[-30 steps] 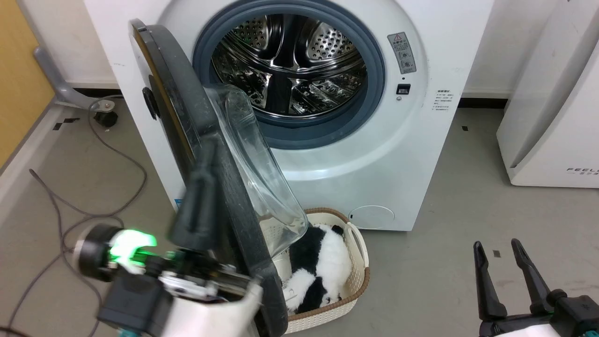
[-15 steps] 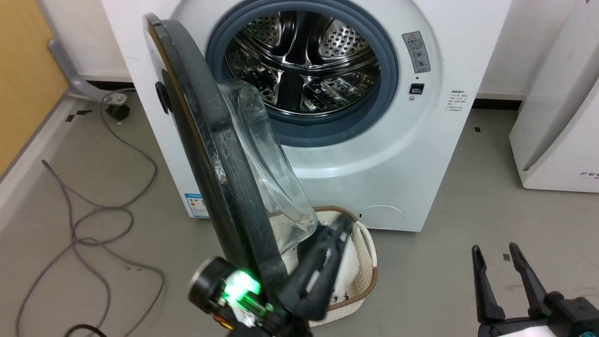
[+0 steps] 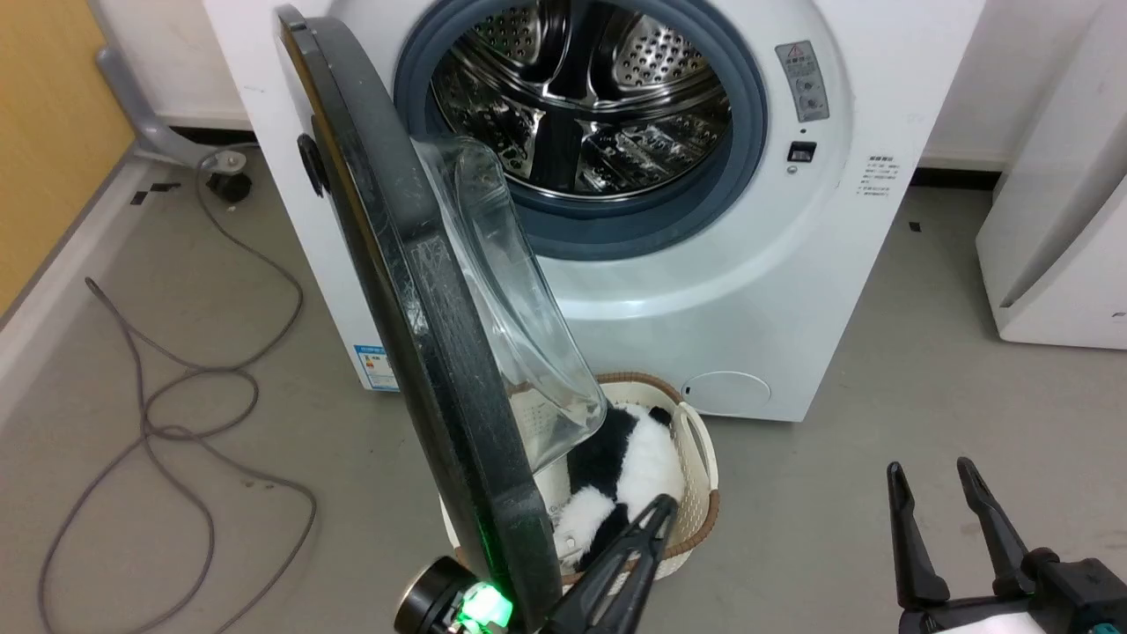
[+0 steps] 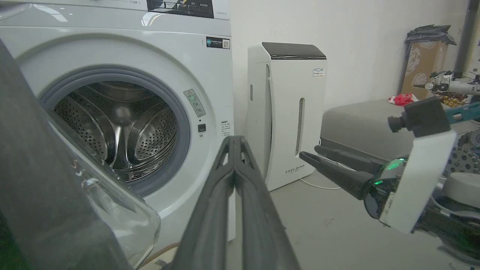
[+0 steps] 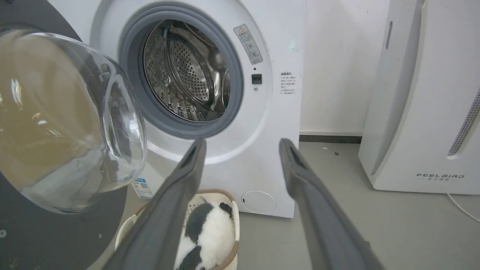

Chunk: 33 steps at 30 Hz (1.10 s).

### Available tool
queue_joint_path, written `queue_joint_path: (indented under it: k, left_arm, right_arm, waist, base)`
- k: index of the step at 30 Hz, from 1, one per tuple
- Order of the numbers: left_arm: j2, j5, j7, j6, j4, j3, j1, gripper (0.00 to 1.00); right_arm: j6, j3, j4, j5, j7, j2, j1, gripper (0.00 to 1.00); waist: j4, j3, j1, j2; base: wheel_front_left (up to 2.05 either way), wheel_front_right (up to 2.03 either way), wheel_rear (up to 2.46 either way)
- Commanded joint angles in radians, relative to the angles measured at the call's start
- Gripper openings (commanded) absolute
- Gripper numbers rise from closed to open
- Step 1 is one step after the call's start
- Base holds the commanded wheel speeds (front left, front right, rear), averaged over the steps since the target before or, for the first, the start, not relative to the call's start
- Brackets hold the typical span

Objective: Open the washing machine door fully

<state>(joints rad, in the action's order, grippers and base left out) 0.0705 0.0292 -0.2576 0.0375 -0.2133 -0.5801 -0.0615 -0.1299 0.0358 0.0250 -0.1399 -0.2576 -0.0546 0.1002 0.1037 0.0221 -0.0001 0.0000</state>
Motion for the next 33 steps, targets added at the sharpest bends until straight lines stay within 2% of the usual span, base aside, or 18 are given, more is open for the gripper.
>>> queue_joint_path:
  k: [1,14,33]
  left_arm:
    - [0.005,-0.004,-0.004,-0.009,0.023,0.009,-0.009,0.00]
    - [0.010,0.024,-0.004,-0.047,0.156,0.067,-0.008,0.00]
    - [0.037,0.048,-0.004,-0.095,0.145,0.132,-0.075,0.00]
  right_arm:
    - [-0.001,0.001,-0.001,0.008,-0.004,0.004,0.002,1.00]
    - [-0.001,0.010,0.006,0.005,-0.004,0.004,-0.003,1.00]
    - [-0.001,0.021,0.003,0.001,-0.004,0.004,0.012,1.00]
  waist:
    - [0.002,0.008,0.0001,0.0000]
    - [0.023,0.023,0.0001,0.0000]
    - [0.207,0.001,0.0001,0.0000]
  base:
    - [0.00,0.00,0.00]
    - [0.00,0.00,0.00]
    - [0.00,0.00,0.00]
